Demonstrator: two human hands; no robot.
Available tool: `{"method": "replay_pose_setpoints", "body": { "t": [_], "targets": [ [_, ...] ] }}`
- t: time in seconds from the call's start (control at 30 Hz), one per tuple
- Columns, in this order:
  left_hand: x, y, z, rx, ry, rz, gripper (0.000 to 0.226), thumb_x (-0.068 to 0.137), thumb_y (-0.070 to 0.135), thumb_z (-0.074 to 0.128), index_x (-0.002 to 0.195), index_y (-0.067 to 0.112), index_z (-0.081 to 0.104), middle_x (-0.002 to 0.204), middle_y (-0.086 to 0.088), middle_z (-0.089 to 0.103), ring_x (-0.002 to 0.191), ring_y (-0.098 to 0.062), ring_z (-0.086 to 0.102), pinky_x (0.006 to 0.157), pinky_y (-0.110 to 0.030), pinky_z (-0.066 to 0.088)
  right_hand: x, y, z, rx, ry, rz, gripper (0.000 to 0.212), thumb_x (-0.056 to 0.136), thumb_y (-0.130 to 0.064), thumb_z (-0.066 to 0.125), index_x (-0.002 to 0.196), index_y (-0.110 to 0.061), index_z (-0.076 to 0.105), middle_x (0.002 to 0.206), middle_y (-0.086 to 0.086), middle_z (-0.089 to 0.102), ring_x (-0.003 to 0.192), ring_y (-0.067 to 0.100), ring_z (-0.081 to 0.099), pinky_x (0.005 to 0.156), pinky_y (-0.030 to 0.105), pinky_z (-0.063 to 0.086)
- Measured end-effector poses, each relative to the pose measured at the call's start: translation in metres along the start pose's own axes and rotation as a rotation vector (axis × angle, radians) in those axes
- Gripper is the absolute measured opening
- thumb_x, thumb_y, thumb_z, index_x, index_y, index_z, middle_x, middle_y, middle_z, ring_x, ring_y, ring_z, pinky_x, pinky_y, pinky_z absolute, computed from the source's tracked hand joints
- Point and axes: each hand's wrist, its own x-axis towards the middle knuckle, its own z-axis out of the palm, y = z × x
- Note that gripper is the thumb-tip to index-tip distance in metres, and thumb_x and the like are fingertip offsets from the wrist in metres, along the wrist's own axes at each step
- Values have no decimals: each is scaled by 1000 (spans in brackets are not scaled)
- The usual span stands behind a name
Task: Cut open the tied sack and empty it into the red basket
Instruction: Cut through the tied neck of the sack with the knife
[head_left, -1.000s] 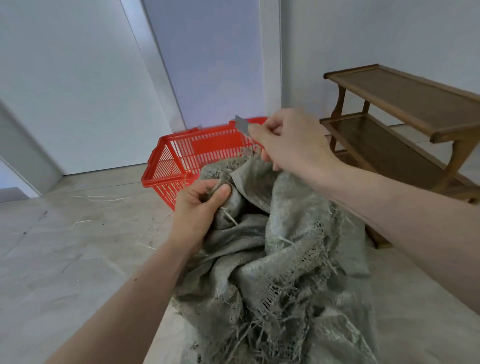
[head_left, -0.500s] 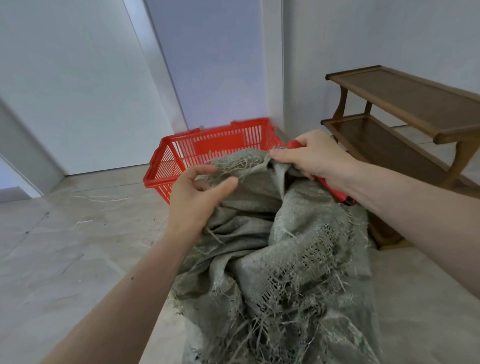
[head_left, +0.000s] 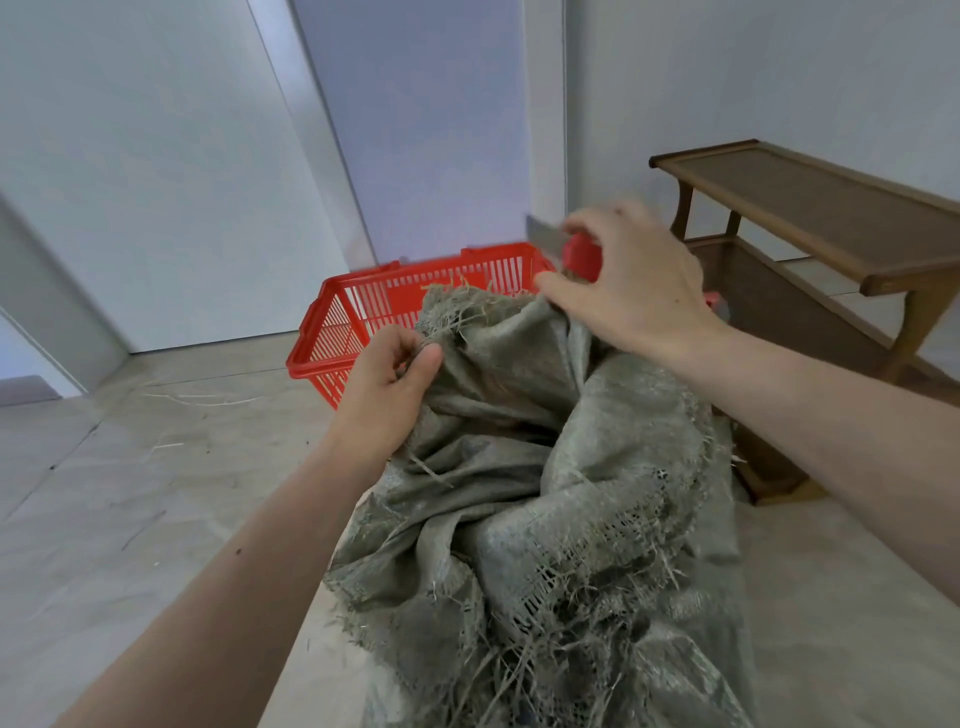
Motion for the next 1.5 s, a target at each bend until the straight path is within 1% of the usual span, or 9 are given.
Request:
{"method": "replay_pose_setpoints", "body": {
  "t": [0.17,0.33,0.47,0.77,0.9,1.0,1.23,1.37,1.5],
  "targets": [
    [-3,14,5,-187,-78,35,24,97,16,60,77,28,57,81,-7,58,76,-19,53,75,-41,46,-6,-23,10,27,-308,-215,68,74,-64,72,131,-32,56,126,-13,64,115,10,59,98,37,47],
    [-7,17,-5,-279,-102,-8,40,72,36,86,96,29,55,103,-8,70,83,-18,70,71,-35,60,3,-9,5,377,-409,3,39,85,-41,74,84,-3,68,82,13,67,68,24,60,67,30,42],
    [-2,10,-11,193,-71,73,25,73,41,84,90,42,66,87,11,70,83,-12,68,78,-35,57,2,-7,-4,717,-434,226,23,88,-24,74,72,-14,60,75,2,64,48,3,51,42,16,34],
    [0,15,-16,233,-57,75,22,78,26,80,97,32,71,96,23,66,98,-5,63,98,-36,50,7,3,4,690,-231,310,18,92,-33,64,90,-17,57,82,7,49,73,21,47,66,32,31],
    [-6,36,1,507,-90,202,55,75,68,68,117,32,64,110,10,72,103,-13,66,92,-38,52,5,-4,4,725,-278,318,22,95,-28,64,77,-16,64,80,4,67,73,12,63,64,25,41],
    [-4,31,16,688,8,327,39,87,48,66,106,14,63,101,-6,72,96,-28,66,79,-36,48,4,-7,4,726,-290,299,20,93,-34,66,87,-16,72,90,11,75,80,13,67,63,20,46],
    [1,22,-8,289,-96,196,42,96,20,63,56,20,48,48,16,47,46,0,41,50,-13,32,11,18,-5,509,-48,353,46,90,-44,67,61,-17,42,59,3,44,55,14,46,59,31,37],
    [0,22,-12,-190,-101,80,50,97,31,61,83,-17,54,79,-14,58,74,-24,51,69,-38,44,11,29,-3,320,-20,370,52,93,-49,60,56,-20,36,56,-3,39,53,14,40,56,33,28],
    [-1,30,-8,-491,-37,-102,30,102,21,52,82,6,68,79,-6,74,73,-18,71,65,-29,58,10,30,-2,48,-48,338,55,96,-59,47,60,-18,40,60,-1,46,59,20,50,52,31,30]
  ]
}}
